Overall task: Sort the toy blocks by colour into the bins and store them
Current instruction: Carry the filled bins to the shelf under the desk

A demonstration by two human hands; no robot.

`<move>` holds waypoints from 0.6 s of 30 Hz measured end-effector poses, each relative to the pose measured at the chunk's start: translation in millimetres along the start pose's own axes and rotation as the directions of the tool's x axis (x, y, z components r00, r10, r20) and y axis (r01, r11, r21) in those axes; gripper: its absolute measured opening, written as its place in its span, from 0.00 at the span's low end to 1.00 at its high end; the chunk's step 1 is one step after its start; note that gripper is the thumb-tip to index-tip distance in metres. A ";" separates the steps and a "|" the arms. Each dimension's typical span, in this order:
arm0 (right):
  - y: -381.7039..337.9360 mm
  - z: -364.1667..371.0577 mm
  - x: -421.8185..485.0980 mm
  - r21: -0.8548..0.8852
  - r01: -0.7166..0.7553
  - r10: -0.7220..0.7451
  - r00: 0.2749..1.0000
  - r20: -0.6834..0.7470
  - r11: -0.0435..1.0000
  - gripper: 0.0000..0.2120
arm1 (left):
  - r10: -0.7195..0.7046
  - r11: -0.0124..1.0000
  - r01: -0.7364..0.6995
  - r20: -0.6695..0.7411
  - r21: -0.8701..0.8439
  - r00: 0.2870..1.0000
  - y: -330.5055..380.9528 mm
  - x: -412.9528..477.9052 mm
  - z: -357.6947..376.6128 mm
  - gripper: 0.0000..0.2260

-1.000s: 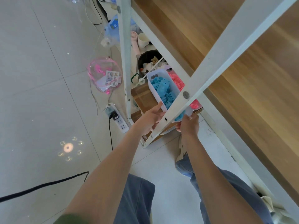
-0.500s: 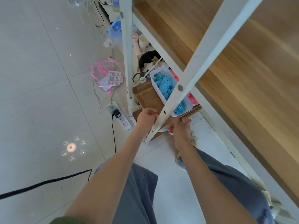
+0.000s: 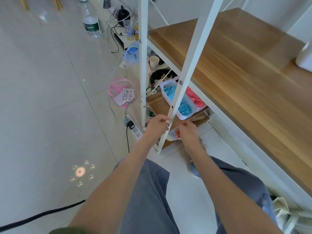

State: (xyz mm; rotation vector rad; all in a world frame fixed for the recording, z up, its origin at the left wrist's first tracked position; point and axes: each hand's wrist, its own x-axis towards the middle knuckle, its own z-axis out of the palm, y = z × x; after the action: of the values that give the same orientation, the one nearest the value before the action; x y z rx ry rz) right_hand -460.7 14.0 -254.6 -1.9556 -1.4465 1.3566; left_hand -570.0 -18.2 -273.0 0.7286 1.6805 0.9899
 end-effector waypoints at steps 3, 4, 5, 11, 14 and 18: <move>-4.8 -11.4 -20.4 0.007 0.050 -0.050 0.998 0.026 0.999 0.08 | 0.051 0.998 -0.052 0.020 0.046 0.999 14.3 -24.2 3.8 0.10; -7.3 -19.1 -30.6 0.007 0.082 -0.082 0.996 0.035 0.997 0.08 | 0.072 0.995 -0.074 0.030 0.068 0.997 21.7 -33.7 5.8 0.09; -8.8 -25.7 -39.3 0.013 0.118 -0.118 0.992 0.045 0.993 0.08 | 0.095 0.991 -0.099 0.042 0.094 0.995 27.6 -41.4 7.5 0.09; -23.2 -87.3 -99.8 -0.128 0.485 -0.482 0.874 0.058 0.865 0.08 | 0.364 0.924 -0.367 0.046 0.110 0.930 77.3 -84.7 24.9 0.11; -40.4 -123.2 -132.0 -0.180 0.681 -0.684 0.728 0.053 0.710 0.09 | 0.515 0.856 -0.515 0.007 0.044 0.857 107.3 -104.0 39.1 0.10; -60.1 -163.7 -135.7 -0.200 0.728 -0.749 0.661 -0.049 0.655 0.10 | 0.588 0.808 -0.589 0.047 -0.012 0.807 138.9 -113.5 61.0 0.09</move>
State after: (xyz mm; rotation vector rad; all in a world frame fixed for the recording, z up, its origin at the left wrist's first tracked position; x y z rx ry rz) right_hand -357.3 -39.9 -66.9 -1.2128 -2.0198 0.7241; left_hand -476.4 -29.9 -108.8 1.3173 1.4298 1.3806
